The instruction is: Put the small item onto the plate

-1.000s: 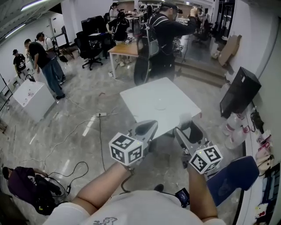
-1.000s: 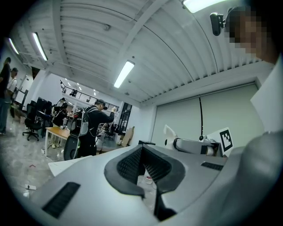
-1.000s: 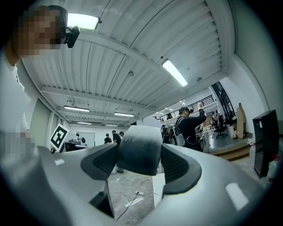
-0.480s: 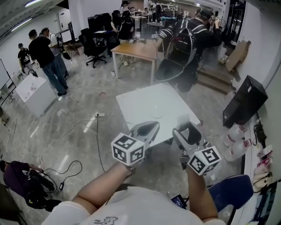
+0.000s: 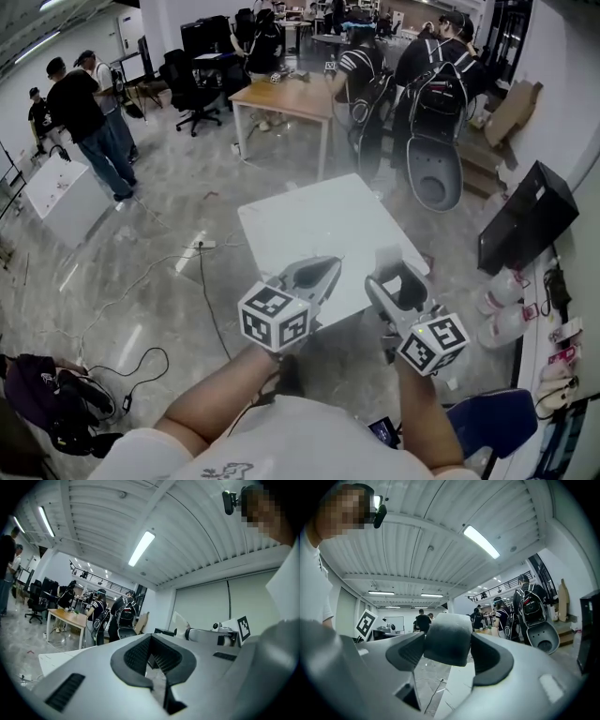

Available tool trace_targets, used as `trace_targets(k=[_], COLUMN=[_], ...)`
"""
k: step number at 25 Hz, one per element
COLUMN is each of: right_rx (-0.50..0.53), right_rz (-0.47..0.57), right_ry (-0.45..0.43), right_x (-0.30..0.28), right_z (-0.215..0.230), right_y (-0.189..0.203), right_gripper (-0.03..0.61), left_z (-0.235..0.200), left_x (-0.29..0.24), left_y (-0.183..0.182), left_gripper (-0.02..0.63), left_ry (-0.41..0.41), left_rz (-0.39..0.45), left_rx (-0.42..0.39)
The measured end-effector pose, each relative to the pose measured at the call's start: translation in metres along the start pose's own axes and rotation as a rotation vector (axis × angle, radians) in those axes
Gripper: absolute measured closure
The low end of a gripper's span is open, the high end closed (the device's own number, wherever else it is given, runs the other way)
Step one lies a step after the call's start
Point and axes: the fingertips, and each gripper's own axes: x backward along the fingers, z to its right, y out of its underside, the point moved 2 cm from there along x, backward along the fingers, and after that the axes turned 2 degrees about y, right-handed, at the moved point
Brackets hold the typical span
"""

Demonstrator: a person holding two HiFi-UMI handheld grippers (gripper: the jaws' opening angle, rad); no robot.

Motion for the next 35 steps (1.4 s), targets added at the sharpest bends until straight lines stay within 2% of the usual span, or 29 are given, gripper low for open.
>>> trace_targets(k=[7, 17, 27, 35], right_rx=[-0.035, -0.068, -0.093, -0.107], right_rz=[-0.041, -0.082, -0.169, -0.271], right_ry=[0.045, 0.116, 0.12, 0.048], right_x=[-0.102, -0.227, -0.282, -0.327], right_z=[0.051, 0.089, 0.146, 0.201], right_y=[0.02, 0.043, 0.077, 0.12], right_gripper=[0.278, 0.278, 0.278, 0.278], left_z=[-0.101, -0.233, -0.288, -0.324], left_x=[-0.056, -0.101, -0.146, -0.188], left_y=[-0.009, -0.018, 0.004, 0.026], left_gripper=[0.606, 0.607, 0.606, 0.607], left_ry=[0.023, 0.056, 0.034, -0.042], left_rz=[-0.037, -0.101, -0.152, -0.169], left_rx=[0.035, 0.072, 0.116, 0.152])
